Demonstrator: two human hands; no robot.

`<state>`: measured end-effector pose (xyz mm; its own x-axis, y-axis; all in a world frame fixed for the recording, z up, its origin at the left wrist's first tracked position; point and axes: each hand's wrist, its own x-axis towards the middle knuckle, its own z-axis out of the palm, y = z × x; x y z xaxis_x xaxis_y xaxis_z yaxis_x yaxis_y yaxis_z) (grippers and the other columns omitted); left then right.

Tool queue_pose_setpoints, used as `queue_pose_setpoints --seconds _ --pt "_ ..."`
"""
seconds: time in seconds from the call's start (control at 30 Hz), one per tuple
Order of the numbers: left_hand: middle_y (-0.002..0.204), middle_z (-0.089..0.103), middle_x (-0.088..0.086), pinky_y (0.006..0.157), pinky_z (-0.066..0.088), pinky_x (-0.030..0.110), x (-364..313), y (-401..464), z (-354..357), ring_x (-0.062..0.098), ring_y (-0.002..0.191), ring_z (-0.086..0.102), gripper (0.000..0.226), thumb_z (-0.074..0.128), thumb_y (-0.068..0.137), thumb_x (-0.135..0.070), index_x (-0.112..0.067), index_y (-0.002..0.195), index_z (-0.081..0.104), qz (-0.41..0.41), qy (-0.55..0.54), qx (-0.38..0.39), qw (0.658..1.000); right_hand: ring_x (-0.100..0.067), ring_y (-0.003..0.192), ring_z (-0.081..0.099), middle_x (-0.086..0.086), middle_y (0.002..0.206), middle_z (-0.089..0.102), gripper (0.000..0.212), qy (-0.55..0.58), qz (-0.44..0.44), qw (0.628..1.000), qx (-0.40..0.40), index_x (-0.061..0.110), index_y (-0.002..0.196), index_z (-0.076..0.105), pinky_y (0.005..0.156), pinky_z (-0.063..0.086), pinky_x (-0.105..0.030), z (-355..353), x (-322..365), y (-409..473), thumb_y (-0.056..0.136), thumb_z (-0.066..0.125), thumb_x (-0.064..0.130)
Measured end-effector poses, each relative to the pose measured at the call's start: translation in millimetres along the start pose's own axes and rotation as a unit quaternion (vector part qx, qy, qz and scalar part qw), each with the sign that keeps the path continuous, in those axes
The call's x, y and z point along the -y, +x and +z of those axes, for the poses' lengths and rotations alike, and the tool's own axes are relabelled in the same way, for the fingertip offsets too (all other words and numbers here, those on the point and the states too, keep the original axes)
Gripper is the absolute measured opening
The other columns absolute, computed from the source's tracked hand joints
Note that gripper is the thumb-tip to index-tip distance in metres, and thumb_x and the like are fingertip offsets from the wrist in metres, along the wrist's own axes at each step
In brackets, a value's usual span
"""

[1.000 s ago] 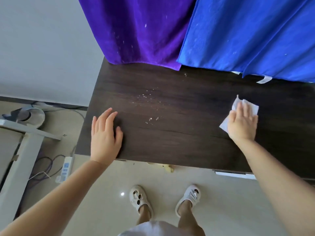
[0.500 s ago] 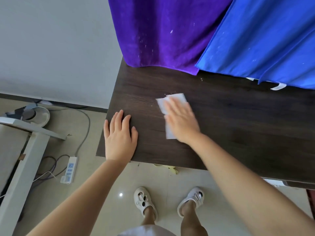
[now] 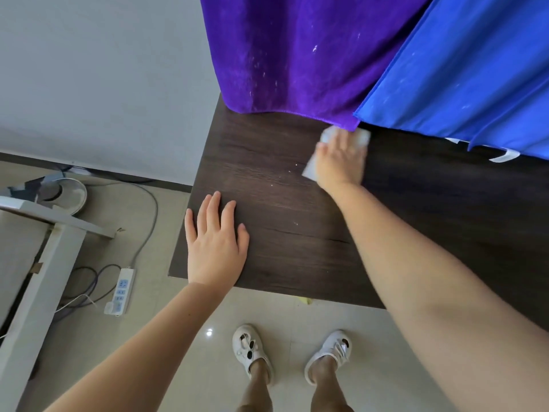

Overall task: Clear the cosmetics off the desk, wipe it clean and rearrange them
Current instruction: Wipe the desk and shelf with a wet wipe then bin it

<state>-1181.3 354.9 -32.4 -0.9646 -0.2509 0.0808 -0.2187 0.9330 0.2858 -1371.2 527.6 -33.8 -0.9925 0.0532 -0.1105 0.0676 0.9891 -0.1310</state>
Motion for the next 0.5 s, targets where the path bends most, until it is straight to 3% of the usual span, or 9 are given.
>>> queue_pose_setpoints --seconds 0.13,0.23,0.3,0.4,0.5 --pt "0.138 0.044 0.018 0.111 0.015 0.050 -0.4 0.0 -1.1 0.033 0.133 0.034 0.042 0.039 0.090 -0.029 -0.007 0.125 0.049 -0.002 0.000 0.008 1.000 -0.014 0.145 -0.006 -0.002 0.159 -0.004 0.054 -0.011 -0.241 0.969 0.057 0.012 0.148 0.000 0.118 -0.004 -0.038 9.0 60.8 -21.3 0.101 0.015 0.032" --pt "0.139 0.043 0.018 0.111 0.015 0.050 -1.0 0.5 -2.2 0.033 0.133 0.033 0.043 0.039 0.090 -0.030 -0.008 0.125 0.049 0.000 -0.005 0.011 1.000 -0.012 0.145 -0.003 0.000 0.159 -0.002 0.052 -0.031 -0.319 0.945 0.068 0.013 0.148 0.002 0.118 -0.003 -0.034 2.2 21.2 -26.0 0.101 0.018 0.030" --pt "0.138 0.044 0.019 0.111 0.016 0.051 -0.2 0.1 -2.1 0.033 0.132 0.034 0.043 0.038 0.089 -0.029 -0.007 0.124 0.049 0.001 -0.010 0.006 1.000 -0.018 0.146 0.002 -0.005 0.159 0.003 0.051 -0.057 -0.244 0.967 0.044 0.009 0.148 0.008 0.118 0.004 -0.040 -0.8 -38.2 -18.9 0.101 0.020 0.025" --pt "0.136 0.047 0.019 0.110 0.019 0.052 -0.1 -0.3 -2.3 0.033 0.131 0.037 0.046 0.033 0.089 -0.031 -0.007 0.123 0.050 0.003 -0.008 0.000 1.000 -0.021 0.146 0.007 -0.009 0.158 0.008 0.054 -0.050 -0.005 0.999 -0.009 0.005 0.147 0.016 0.115 0.015 -0.048 -10.1 -129.4 -23.8 0.098 0.014 0.028" --pt "0.134 0.049 0.018 0.109 0.023 0.053 1.1 0.8 -1.2 0.033 0.129 0.040 0.047 0.031 0.088 -0.032 -0.007 0.122 0.052 0.003 -0.002 -0.003 1.000 -0.018 0.146 0.002 -0.006 0.159 0.002 0.053 0.024 0.188 0.982 -0.003 0.006 0.148 0.009 0.118 0.006 -0.046 -15.4 -127.3 -36.3 0.100 0.015 0.028"
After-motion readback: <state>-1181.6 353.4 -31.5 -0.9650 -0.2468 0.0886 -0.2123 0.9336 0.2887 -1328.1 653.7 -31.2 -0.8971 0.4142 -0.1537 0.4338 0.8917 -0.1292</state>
